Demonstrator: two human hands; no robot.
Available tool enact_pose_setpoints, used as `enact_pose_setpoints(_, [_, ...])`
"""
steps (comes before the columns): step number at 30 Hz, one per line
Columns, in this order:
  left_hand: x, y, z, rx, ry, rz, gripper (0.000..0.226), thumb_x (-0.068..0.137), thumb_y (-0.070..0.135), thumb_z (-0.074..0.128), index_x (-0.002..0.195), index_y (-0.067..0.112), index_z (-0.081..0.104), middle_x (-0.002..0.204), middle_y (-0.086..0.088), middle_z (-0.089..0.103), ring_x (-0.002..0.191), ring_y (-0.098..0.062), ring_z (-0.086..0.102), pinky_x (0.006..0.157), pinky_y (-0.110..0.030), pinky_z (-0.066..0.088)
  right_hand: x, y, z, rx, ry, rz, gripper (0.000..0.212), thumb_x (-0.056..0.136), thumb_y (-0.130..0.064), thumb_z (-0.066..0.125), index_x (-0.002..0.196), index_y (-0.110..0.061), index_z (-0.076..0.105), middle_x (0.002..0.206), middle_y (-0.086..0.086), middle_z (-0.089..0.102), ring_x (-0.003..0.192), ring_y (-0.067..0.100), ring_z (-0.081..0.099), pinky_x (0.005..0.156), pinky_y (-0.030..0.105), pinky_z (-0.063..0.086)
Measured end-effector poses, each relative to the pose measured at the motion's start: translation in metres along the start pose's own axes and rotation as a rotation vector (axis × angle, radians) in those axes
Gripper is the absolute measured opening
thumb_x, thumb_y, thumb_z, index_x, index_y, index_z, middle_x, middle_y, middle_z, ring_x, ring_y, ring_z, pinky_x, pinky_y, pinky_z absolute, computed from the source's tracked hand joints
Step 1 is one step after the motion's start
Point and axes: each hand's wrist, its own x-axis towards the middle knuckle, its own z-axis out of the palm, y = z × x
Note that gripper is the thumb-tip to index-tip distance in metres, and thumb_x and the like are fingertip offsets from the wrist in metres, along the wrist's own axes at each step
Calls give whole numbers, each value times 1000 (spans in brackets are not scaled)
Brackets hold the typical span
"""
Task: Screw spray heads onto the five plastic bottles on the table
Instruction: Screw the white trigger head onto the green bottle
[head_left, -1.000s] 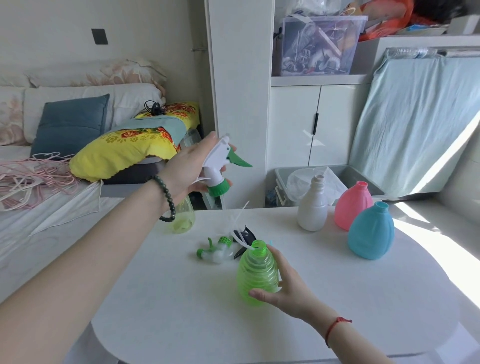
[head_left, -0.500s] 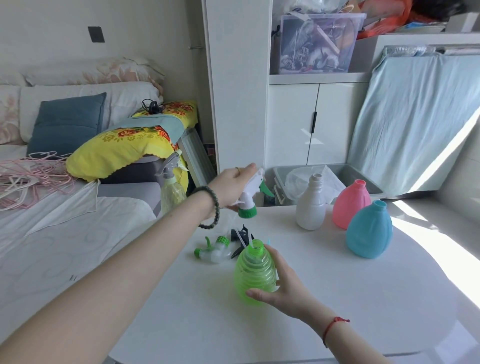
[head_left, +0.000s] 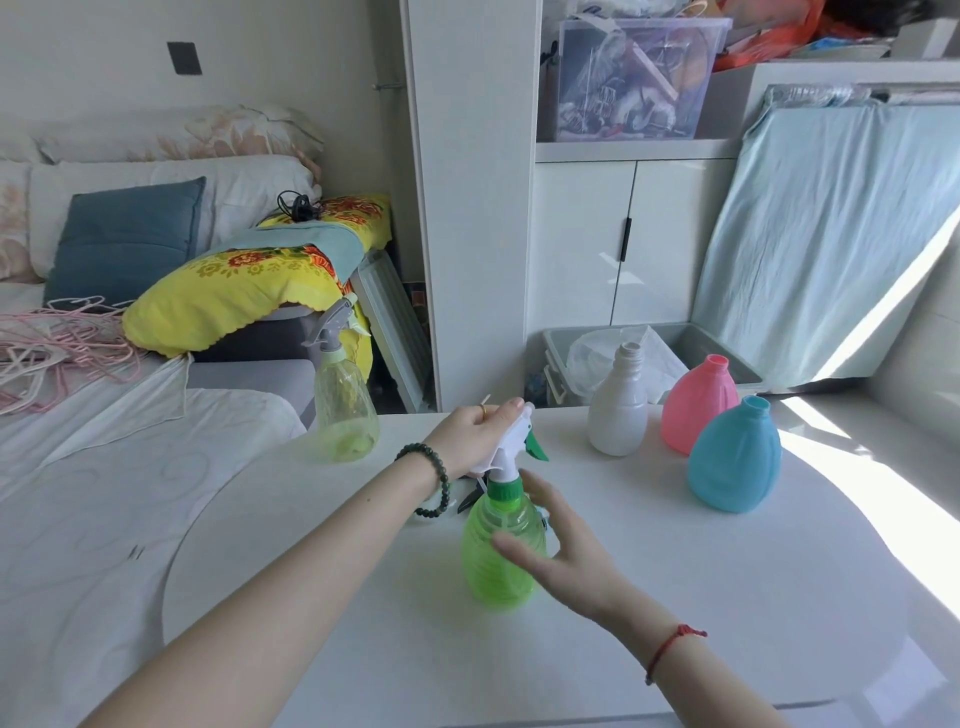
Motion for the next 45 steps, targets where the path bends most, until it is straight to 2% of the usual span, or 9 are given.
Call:
enact_pose_setpoints(5, [-5,-2,4,-86,-52,49,43,85,51,47,58,19,58,27,10,31,30,-4,32,35,-11,25,12,-19,7,16,72,-99,22,86,-24,61,106,-27,53,96,-18,63,91,-4,56,78,20,40])
enact_pose_setpoints(11, [-15,-6,6,-383,-113,27,28,83,48,53,72,30,72,74,-9,42,54,-9,47,53,-9,41,13,-20,7,92,71,-151,26,85,-18,61,110,-20,54,106,-7,63,104,11,58,92,29,45])
enact_pose_setpoints(14, [-19,-4,8,-402,-143,23,27,78,53,52,77,36,73,89,-7,57,85,-11,56,83,-20,44,12,-23,6,167,62,-173,13,91,-21,53,101,-16,58,96,2,62,95,20,59,85,35,46])
enact_pose_setpoints(18, [-28,-25,13,-525,-105,12,73,75,69,32,121,18,54,115,-7,64,106,-18,59,95,-33,43,14,-22,9,267,142,-147,7,87,-8,58,92,-13,58,86,-3,62,82,8,59,76,23,46])
enact_pose_setpoints(21, [-46,-57,23,-446,-74,123,90,54,91,27,119,32,50,129,6,54,124,-5,46,107,-25,32,15,-20,15,336,206,-111,13,81,-7,65,90,-14,59,89,1,65,85,6,62,78,20,47])
enact_pose_setpoints(25, [-64,-85,35,-163,-50,201,54,70,79,33,116,54,23,126,36,27,121,24,25,89,8,20,15,-21,25,439,318,-87,21,72,-7,74,84,-17,60,87,-3,67,86,8,65,78,18,48])
enact_pose_setpoints(28, [-64,-94,35,-124,-42,155,38,82,46,46,112,58,25,122,37,32,124,6,33,87,7,24,15,-23,32,473,376,-57,20,71,-13,76,82,-20,61,87,-3,67,89,13,64,81,24,50])
enact_pose_setpoints(34, [-63,-91,30,-113,-67,150,38,81,46,52,111,55,30,118,35,38,102,35,33,80,7,28,7,-21,30,590,362,-86,9,79,-23,67,86,-19,61,89,-3,66,90,12,63,76,19,49])
enact_pose_setpoints(45, [-63,-91,21,-187,-190,100,43,77,39,53,113,52,33,125,31,37,112,27,33,88,1,32,13,-14,19,478,221,-55,19,72,-29,73,86,-20,64,86,-10,68,89,7,63,81,15,46])
